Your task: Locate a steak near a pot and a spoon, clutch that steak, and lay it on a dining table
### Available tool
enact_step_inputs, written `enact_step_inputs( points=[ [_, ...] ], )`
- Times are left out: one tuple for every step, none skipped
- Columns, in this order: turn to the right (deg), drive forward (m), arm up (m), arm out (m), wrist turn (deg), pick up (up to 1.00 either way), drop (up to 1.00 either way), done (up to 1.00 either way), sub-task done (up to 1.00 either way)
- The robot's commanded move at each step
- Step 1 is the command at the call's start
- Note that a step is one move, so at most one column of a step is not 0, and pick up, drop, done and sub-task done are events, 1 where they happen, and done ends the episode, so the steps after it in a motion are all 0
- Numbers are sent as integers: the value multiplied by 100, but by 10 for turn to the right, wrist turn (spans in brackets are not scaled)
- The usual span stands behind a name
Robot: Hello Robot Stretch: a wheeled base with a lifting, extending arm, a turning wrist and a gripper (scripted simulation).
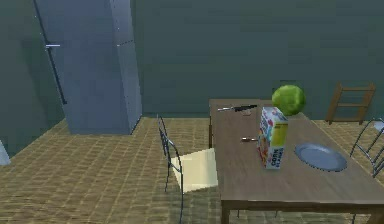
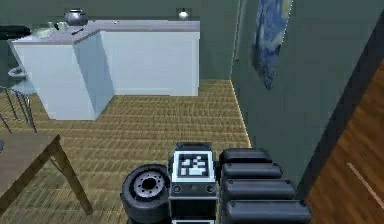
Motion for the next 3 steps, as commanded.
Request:
enact_step_inputs(
  points=[
    [0, 10, 0, 0, 0, 0, 0, 0, 0],
    [-450, 0, 0, 0, 0, 0, 0, 0, 0],
    [-240, 0, 0, 0, 0, 0, 0, 0, 0]
  ],
)
